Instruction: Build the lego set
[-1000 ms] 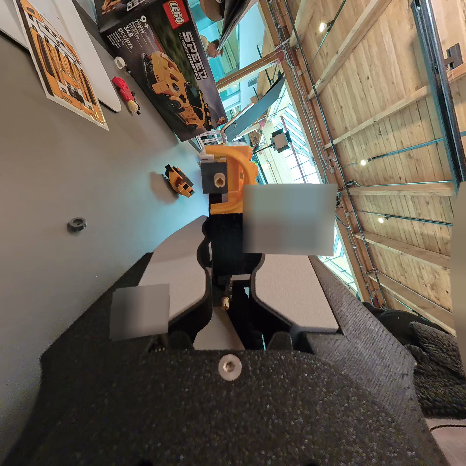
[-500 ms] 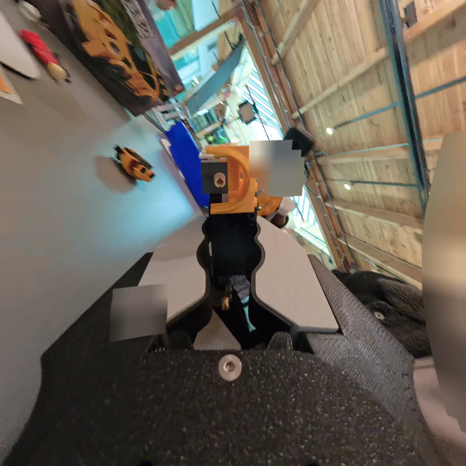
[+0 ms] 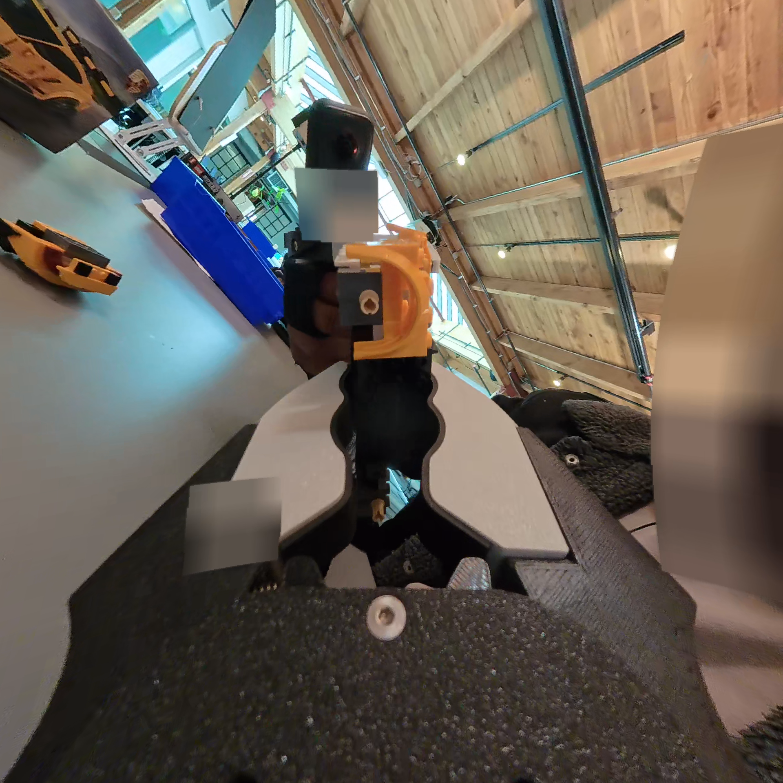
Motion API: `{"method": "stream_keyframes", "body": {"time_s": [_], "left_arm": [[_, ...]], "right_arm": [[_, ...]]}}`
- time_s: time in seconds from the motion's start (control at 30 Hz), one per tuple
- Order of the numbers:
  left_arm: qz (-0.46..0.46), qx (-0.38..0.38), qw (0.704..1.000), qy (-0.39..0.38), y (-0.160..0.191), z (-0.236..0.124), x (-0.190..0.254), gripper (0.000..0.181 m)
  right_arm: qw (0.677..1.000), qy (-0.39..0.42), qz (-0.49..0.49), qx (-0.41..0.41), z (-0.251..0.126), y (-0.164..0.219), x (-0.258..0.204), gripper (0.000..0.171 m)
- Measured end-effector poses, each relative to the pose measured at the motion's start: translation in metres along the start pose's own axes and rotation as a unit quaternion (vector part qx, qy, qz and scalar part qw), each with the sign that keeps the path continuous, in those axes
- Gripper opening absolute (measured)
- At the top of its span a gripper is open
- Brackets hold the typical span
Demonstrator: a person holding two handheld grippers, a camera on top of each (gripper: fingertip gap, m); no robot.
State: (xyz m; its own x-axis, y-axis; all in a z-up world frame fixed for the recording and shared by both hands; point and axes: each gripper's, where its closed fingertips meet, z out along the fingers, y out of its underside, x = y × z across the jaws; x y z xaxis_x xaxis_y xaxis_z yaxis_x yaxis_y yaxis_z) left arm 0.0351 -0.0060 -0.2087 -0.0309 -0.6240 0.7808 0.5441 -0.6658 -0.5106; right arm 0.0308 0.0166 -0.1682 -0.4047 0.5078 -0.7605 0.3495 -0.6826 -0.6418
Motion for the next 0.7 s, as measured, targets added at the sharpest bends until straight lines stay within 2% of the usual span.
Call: {"method": "stream_keyframes", "body": {"time_s": [0.43,0.7], "left_arm": [[0.037,-0.007,0.999,0.012,0.0044,0.0041,0.0079,0.030],[0.045,-0.006,0.999,0.004,0.0041,0.0038,0.0062,0.030]], "right_arm": [[0.998,0.017,0.059,-0.006,-0.0056,0.0017,-0.0043,0.000],[0.998,0.062,0.024,-0.009,-0.0071,0.0008,0.0002,0.001]]}}
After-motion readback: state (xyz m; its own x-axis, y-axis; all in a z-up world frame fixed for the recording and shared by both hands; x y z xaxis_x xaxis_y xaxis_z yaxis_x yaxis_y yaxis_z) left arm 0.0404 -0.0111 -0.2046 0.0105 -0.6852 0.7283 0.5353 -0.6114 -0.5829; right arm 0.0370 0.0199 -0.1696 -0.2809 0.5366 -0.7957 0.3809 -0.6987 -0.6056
